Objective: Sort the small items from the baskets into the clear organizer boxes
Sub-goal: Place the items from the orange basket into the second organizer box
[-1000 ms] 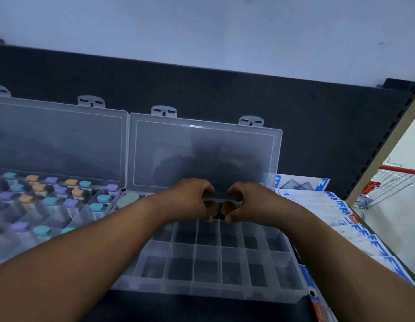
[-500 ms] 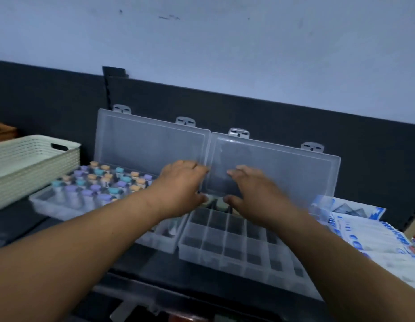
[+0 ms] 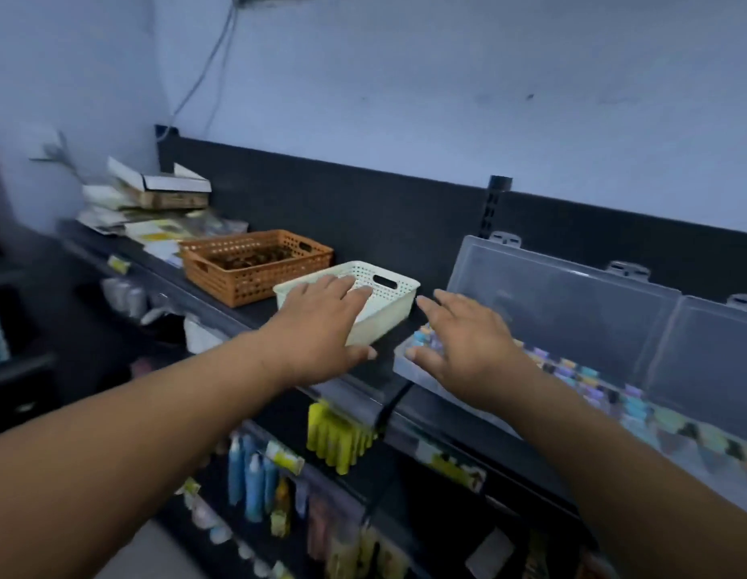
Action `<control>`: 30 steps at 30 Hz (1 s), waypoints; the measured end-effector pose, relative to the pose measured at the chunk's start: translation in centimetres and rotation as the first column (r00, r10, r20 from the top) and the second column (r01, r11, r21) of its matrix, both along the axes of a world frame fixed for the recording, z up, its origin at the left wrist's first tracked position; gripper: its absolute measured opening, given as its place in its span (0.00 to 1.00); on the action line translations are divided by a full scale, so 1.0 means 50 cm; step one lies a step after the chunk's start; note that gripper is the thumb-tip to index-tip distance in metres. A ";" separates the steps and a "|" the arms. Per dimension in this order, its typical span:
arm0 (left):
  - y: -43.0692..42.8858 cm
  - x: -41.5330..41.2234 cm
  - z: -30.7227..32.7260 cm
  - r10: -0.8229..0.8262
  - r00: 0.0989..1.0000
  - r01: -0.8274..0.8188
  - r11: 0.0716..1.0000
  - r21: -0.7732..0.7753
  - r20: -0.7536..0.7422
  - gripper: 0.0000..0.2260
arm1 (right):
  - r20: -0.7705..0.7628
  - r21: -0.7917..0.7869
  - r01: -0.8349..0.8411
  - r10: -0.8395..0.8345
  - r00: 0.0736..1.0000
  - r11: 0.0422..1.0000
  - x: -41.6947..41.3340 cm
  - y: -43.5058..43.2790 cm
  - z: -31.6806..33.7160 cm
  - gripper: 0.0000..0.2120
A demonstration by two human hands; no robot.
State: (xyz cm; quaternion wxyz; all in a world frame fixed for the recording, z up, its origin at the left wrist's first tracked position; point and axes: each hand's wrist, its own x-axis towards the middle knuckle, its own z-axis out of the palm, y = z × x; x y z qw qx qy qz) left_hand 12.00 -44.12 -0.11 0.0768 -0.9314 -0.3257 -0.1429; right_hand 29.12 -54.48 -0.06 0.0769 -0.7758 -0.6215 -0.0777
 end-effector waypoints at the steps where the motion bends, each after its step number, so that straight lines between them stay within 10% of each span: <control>1: 0.020 -0.037 0.000 0.027 1.000 -0.027 1.000 -0.009 -0.006 0.37 | 0.003 0.000 -0.015 0.015 1.000 1.000 -0.032 0.026 -0.001 0.35; 13: 0.251 -0.297 0.022 0.261 0.965 -0.258 0.954 -0.150 0.002 0.37 | -0.003 -0.041 -0.207 0.207 0.978 0.977 -0.234 0.332 0.030 0.35; 30: 0.676 -0.251 0.026 0.244 0.970 -0.236 0.945 -0.228 0.009 0.31 | -0.083 -0.131 -0.178 0.168 0.982 0.975 -0.149 0.764 0.032 0.33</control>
